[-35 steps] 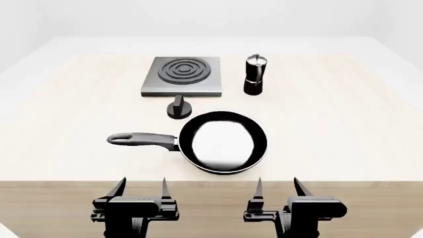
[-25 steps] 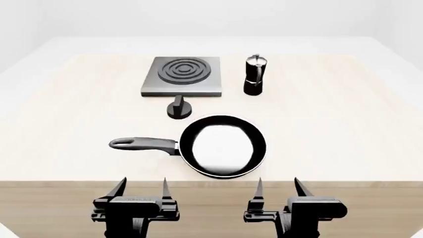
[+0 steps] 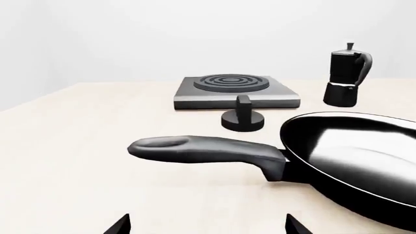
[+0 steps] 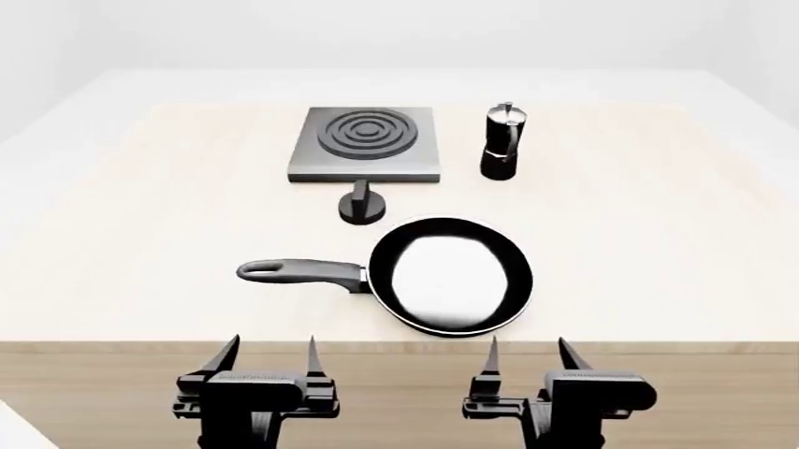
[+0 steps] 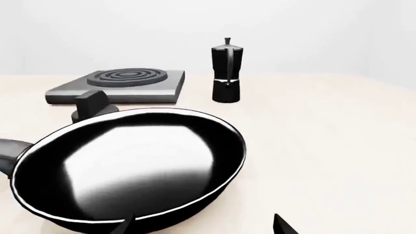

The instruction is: Turn on the stove and put the frying pan on it.

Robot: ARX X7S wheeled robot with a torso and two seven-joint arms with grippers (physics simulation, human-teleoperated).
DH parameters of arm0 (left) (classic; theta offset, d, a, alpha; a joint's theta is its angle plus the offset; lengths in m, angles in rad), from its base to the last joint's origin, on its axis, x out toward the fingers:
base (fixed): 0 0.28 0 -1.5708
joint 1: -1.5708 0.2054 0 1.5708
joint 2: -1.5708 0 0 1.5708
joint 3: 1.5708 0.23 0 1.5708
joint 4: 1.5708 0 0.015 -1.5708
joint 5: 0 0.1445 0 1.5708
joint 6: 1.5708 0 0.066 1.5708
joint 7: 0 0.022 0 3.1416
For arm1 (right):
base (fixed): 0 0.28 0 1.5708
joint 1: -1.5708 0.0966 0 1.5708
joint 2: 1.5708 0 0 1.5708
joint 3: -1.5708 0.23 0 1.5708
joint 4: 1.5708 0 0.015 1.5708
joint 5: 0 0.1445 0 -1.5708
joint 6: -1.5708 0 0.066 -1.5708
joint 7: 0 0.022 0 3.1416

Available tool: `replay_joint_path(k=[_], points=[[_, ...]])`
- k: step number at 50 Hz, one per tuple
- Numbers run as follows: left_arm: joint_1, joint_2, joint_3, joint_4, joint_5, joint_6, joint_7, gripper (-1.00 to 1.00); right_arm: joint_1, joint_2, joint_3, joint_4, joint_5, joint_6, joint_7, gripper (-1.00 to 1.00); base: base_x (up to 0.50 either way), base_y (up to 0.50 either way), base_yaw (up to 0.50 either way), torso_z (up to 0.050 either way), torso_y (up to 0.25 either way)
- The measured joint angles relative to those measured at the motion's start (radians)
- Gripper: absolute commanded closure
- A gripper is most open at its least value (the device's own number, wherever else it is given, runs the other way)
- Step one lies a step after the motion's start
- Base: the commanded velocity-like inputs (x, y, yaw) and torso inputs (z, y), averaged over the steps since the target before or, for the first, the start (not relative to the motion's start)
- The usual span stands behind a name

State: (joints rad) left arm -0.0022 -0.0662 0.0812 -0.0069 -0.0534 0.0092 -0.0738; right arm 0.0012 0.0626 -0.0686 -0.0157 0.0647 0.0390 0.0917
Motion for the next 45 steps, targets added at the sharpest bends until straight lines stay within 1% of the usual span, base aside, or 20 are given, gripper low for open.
replay_joint_path(k=[2,7,15,19,21,23,28,32,38,45], points=[[0.000,-0.003,0.003,0.000,-0.002,0.001,-0.004,-1.00,0.000,0.003,-0.003,-0.001,0.006,0.004,0.002,-1.00,0.00,-0.11,0.00,0.000,0.000],[0.000,-0.011,0.010,0.000,-0.008,0.002,-0.011,-1.00,0.001,0.010,-0.015,-0.003,0.013,0.010,0.004,-1.00,0.00,-0.48,0.00,0.000,0.000],[-0.001,-0.018,0.025,0.000,-0.015,0.004,-0.023,-1.00,0.002,0.021,-0.021,-0.006,0.026,0.018,0.019,-1.00,0.00,0.00,0.00,0.000,0.000],[0.004,-0.024,0.030,0.032,-0.020,-0.032,-0.033,-1.00,0.006,0.025,-0.018,-0.053,0.037,0.087,0.040,-1.00,0.00,0.00,0.00,0.000,0.000],[-0.002,-0.029,0.030,0.096,-0.028,-0.104,-0.044,-1.00,0.020,0.034,-0.016,-0.124,0.046,0.172,0.055,-1.00,0.00,0.00,0.00,0.000,0.000],[-0.024,-0.038,0.032,0.187,-0.030,-0.208,-0.058,-1.00,0.056,0.044,-0.007,-0.219,0.064,0.295,0.071,-1.00,0.00,0.00,0.00,0.000,0.000],[-0.163,-0.060,0.028,0.454,-0.045,-0.548,-0.080,-1.00,0.230,0.051,0.083,-0.491,0.163,0.683,0.092,-1.00,0.00,0.00,0.00,0.000,0.000],[-0.242,-0.070,0.018,0.585,-0.058,-0.732,-0.088,-1.00,0.323,0.067,0.121,-0.628,0.210,0.888,0.107,-1.00,0.00,0.00,0.00,0.000,0.000],[-0.291,-0.079,0.006,0.688,-0.068,-0.872,-0.097,-1.00,0.381,0.085,0.160,-0.744,0.257,1.054,0.111,-1.00,0.50,0.00,0.00,0.000,0.000],[-0.314,-0.090,0.004,0.729,-0.069,-0.934,-0.107,-1.00,0.418,0.098,0.183,-0.808,0.283,1.153,0.119,-1.00,0.50,0.00,0.00,0.000,0.000]])
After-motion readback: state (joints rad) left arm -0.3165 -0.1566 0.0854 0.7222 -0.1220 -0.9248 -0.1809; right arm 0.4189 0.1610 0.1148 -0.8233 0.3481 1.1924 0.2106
